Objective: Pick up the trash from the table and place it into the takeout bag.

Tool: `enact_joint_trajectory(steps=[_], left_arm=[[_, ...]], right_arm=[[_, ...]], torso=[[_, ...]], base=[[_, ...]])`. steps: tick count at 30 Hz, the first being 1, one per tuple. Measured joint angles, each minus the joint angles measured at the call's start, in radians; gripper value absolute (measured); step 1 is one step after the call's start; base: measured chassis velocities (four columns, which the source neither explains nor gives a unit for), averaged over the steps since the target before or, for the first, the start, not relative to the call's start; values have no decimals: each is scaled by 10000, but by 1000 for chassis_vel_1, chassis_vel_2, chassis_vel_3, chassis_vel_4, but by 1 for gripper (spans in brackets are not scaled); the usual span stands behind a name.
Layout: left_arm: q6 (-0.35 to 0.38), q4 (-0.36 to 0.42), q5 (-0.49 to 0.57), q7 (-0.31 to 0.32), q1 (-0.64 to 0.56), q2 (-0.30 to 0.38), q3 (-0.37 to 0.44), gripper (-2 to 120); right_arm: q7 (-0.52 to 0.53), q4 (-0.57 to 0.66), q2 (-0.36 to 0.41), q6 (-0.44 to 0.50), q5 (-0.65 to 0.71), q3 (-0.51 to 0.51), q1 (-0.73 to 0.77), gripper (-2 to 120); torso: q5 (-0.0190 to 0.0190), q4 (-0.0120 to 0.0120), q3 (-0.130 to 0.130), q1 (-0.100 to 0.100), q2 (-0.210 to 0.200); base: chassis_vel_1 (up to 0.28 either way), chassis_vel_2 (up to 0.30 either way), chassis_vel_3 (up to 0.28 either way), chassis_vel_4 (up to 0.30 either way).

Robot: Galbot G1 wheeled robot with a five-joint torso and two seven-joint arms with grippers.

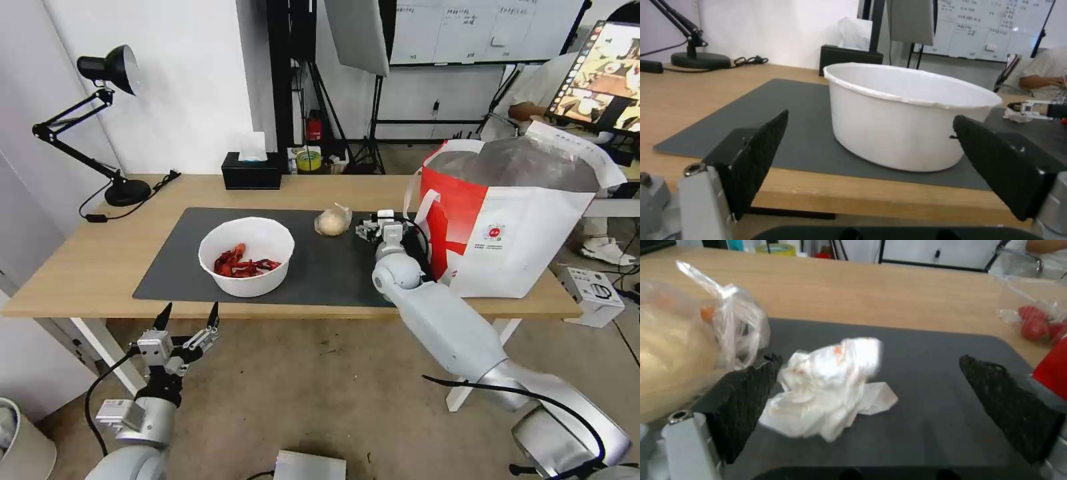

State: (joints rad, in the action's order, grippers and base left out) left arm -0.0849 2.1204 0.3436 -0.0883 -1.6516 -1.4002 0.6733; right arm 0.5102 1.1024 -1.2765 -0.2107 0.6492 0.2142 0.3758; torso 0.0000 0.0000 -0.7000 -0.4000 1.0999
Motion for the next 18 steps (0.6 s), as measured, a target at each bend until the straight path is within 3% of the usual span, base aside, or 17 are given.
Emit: enact_joint_trajectory(steps=[9,18], left_arm=[[-30,-128,-107,-15,159,9,-64,100],[-30,-174,-115,-16,194,-14,-77,100]], right_arm=[[-148,-515,-226,-16,21,-8,-150,99],[-121,-442,-212,-46,122,-58,-15,70]], torso=[[-1,-1,0,-1,0],[0,0,0,0,1]], base=[[0,0,0,0],[0,0,0,0]])
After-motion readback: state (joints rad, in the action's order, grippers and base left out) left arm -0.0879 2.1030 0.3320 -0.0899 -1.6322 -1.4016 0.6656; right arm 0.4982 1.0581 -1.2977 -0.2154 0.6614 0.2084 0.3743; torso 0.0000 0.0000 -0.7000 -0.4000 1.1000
